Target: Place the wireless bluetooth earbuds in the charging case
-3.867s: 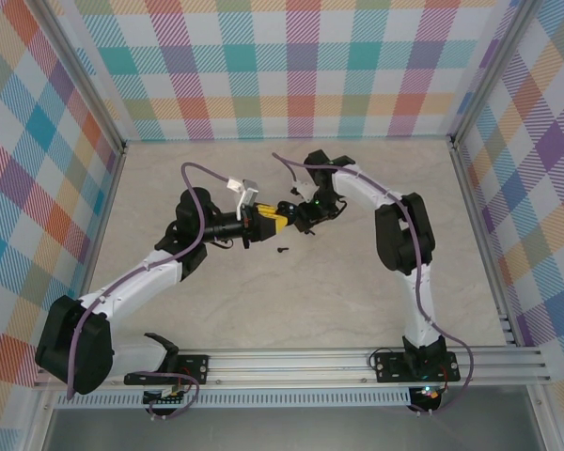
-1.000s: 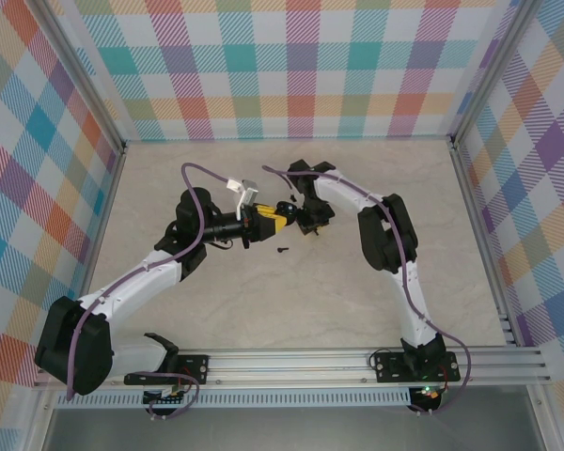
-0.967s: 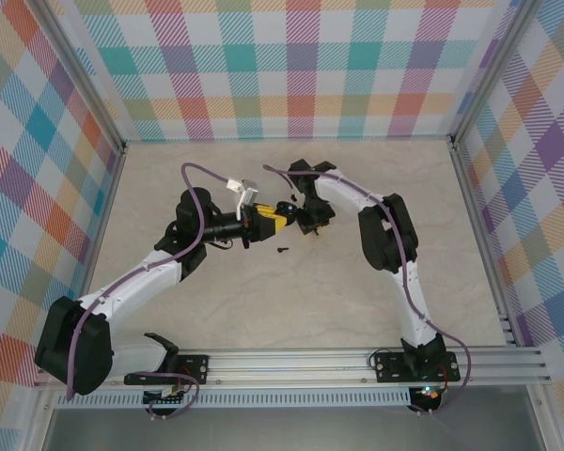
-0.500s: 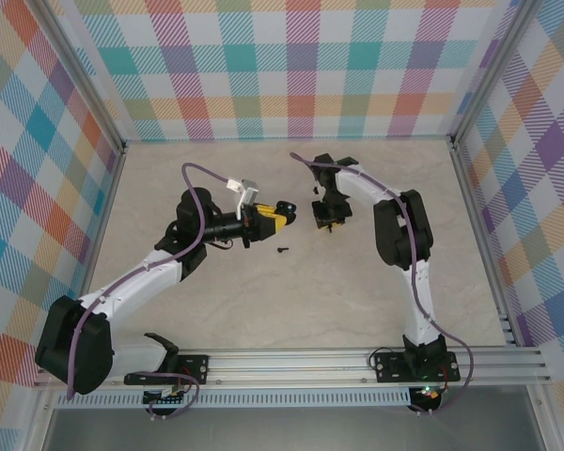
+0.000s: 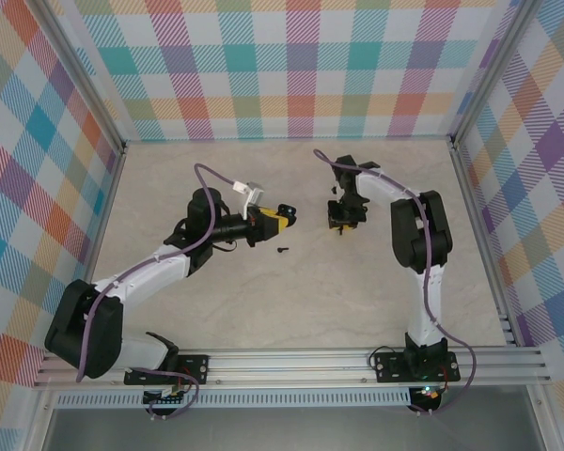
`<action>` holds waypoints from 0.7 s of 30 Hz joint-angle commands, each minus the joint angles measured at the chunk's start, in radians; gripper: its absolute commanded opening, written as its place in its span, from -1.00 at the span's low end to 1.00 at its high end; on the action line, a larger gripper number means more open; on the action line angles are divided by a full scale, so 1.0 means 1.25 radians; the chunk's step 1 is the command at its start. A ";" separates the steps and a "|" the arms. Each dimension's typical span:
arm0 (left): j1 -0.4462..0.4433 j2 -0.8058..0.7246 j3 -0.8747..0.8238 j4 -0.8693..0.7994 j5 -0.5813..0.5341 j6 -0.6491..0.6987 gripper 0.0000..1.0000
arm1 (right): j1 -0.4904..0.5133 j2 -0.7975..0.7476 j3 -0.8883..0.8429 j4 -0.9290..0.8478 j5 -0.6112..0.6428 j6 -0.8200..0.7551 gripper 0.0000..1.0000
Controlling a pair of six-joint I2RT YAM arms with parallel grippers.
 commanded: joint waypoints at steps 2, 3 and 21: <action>0.007 0.011 -0.002 0.013 -0.016 -0.012 -0.91 | -0.008 -0.040 -0.015 0.020 -0.027 0.016 -0.47; 0.007 0.014 -0.001 0.012 -0.016 -0.012 -0.92 | -0.008 -0.045 -0.018 0.023 -0.032 0.016 -0.47; -0.002 0.094 -0.007 0.057 -0.075 -0.059 -0.92 | -0.023 -0.257 -0.158 0.158 -0.167 0.049 -0.51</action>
